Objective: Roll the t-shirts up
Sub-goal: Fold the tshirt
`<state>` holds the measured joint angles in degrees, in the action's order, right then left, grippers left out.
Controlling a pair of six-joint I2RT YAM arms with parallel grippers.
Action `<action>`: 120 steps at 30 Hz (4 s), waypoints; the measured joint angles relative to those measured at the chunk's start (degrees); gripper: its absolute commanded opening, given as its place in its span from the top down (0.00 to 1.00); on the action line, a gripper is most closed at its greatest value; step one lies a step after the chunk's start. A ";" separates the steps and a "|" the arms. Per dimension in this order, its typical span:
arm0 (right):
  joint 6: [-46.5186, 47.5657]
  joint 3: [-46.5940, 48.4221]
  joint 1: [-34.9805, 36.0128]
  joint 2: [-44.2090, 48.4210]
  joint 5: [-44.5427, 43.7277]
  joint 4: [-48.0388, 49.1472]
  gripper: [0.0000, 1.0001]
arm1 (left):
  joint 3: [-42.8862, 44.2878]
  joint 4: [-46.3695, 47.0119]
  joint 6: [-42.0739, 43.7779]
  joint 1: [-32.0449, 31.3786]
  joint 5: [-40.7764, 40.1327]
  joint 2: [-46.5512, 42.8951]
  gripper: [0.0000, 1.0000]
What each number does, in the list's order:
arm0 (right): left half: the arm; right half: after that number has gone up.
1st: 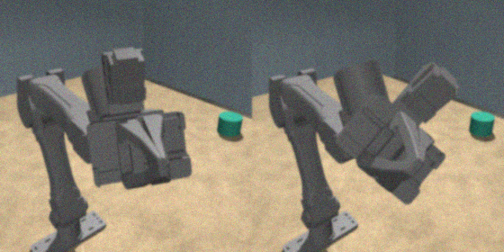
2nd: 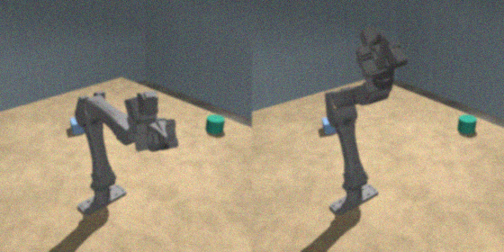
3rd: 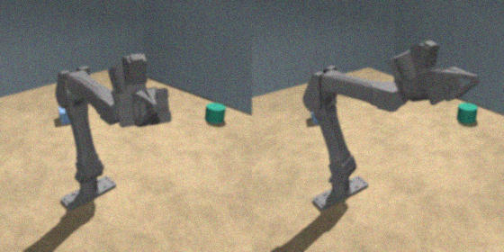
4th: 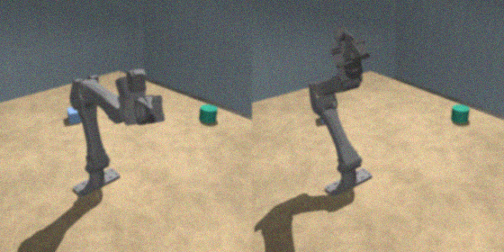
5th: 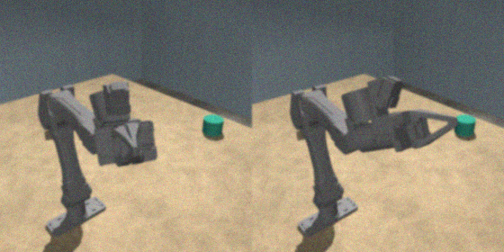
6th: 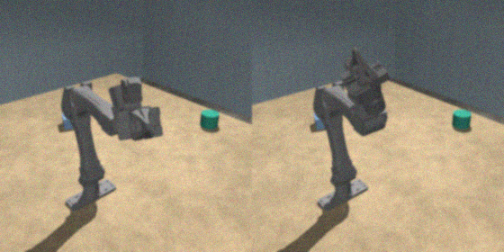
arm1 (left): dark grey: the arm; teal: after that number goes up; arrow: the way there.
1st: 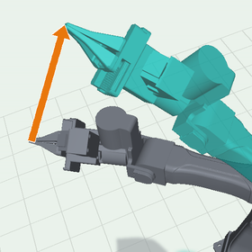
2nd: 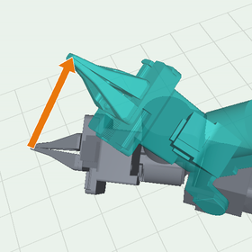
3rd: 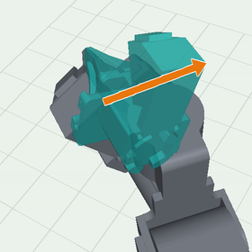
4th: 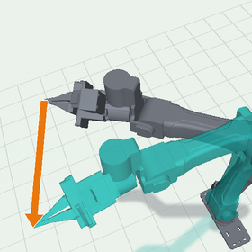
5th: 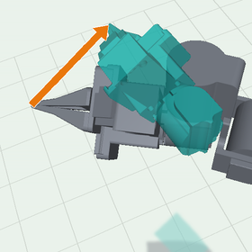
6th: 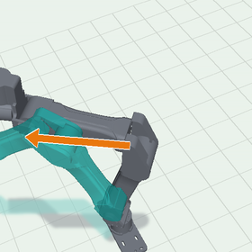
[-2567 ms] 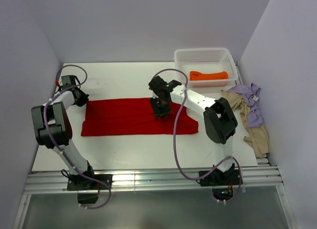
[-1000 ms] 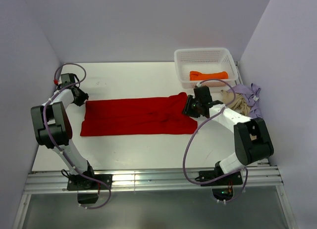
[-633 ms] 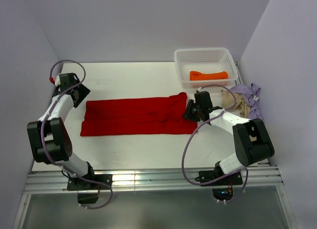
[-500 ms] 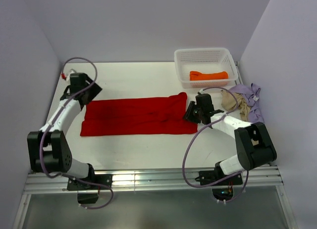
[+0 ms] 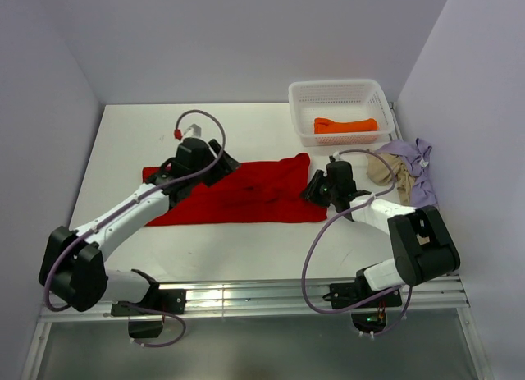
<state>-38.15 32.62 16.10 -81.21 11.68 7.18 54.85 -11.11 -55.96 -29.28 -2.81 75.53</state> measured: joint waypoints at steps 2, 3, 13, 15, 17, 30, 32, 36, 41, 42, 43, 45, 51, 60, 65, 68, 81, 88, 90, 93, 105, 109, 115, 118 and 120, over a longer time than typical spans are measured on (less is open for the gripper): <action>-0.44 -0.39 0.00 0.04 -0.07 0.11 0.67 | -0.04 1.29 -1.01 -3.26 -0.52 1.86 0.36; -0.70 -0.44 0.00 0.04 -0.17 0.09 0.66 | -0.04 1.95 -1.33 -4.59 -0.76 3.26 0.37; -1.51 -3.08 -0.37 4.07 -2.84 0.57 0.62 | 5.14 3.96 -2.36 -16.15 -3.02 20.06 0.46; -1.64 -3.87 -0.50 6.51 -3.37 0.63 0.62 | 5.18 5.11 -3.06 -16.70 -2.60 21.44 0.46; -1.79 -4.83 -0.57 9.31 -3.72 0.98 0.62 | 5.22 6.45 -3.87 -16.81 -2.19 22.73 0.46; -1.86 -5.73 -0.61 6.80 -2.89 5.62 0.64 | 5.29 11.10 -9.94 -17.53 -1.42 27.61 0.41; -1.86 -5.73 -0.61 5.90 -2.34 6.34 0.64 | 5.27 11.98 -11.04 -18.08 -1.86 27.61 0.41; -1.88 -5.73 -0.61 4.37 -0.37 8.02 0.64 | 4.15 15.28 -12.76 -19.58 -3.06 27.61 0.41; -1.88 -5.68 -0.61 3.17 0.72 9.40 0.65 | 4.04 15.67 -14.78 -21.44 -4.72 28.28 0.41; -1.88 -5.68 -0.61 3.04 0.87 9.49 0.65 | 3.98 15.74 -15.47 -21.73 -5.07 28.50 0.41; -1.88 -5.68 -0.61 2.95 1.01 9.55 0.65 | 3.74 15.96 -16.37 -22.01 -5.55 28.65 0.41; -1.88 -5.68 -0.61 2.95 1.29 9.64 0.65 | 3.02 16.74 -17.92 -22.43 -6.49 28.65 0.41; -1.88 -5.64 -0.63 2.95 1.49 9.94 0.65 | 1.07 17.73 -22.21 -23.71 -10.91 28.68 0.41; -2.08 -5.62 -1.11 2.58 1.70 10.40 0.65 | 4.07 17.33 -24.28 -24.44 -17.27 32.28 0.43; -2.34 -5.62 -1.18 0.96 2.43 10.56 0.66 | 6.34 15.96 -24.24 -25.16 -20.17 33.07 0.44; -2.54 -5.60 -1.38 0.35 3.06 10.64 0.66 | 6.86 15.54 -24.00 -25.20 -22.14 33.07 0.44; -2.71 -5.51 -1.77 0.33 4.07 10.86 0.66 | 7.17 12.50 -22.60 -25.20 -26.49 33.07 0.49; -2.71 -5.51 -1.88 0.31 4.31 10.88 0.67 | 8.50 12.07 -19.74 -25.22 -29.55 33.05 0.77; -2.71 -5.51 -1.88 0.31 4.33 10.88 0.67 | 9.16 11.93 -18.73 -25.31 -30.56 33.05 0.87; -2.71 -5.51 -1.88 0.31 4.35 10.91 0.67 | 10.69 11.61 -17.31 -25.64 -32.15 33.05 0.98; -2.69 -5.51 -2.05 0.33 4.37 11.06 0.62 | 13.73 8.15 -14.97 -27.54 -35.19 32.50 1.00; -2.67 -5.53 -2.49 0.74 4.28 11.02 0.58 | 13.84 6.86 -15.02 -27.54 -35.01 31.76 1.00; -2.71 -6.51 -2.64 3.96 4.50 11.74 0.48 | 14.80 5.64 -15.17 -27.54 -34.49 31.76 1.00; -2.86 -7.52 -2.64 4.98 4.94 12.57 0.46 | 14.82 5.66 -15.21 -27.41 -33.75 31.76 1.00; -3.30 -7.96 -2.64 4.92 5.77 12.98 0.46 | 14.80 5.77 -15.30 -26.93 -32.48 31.76 1.00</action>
<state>-41.45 24.67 13.45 -76.29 17.45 20.16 69.65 -5.34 -71.26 -56.21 -35.29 107.28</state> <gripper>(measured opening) 0.537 0.013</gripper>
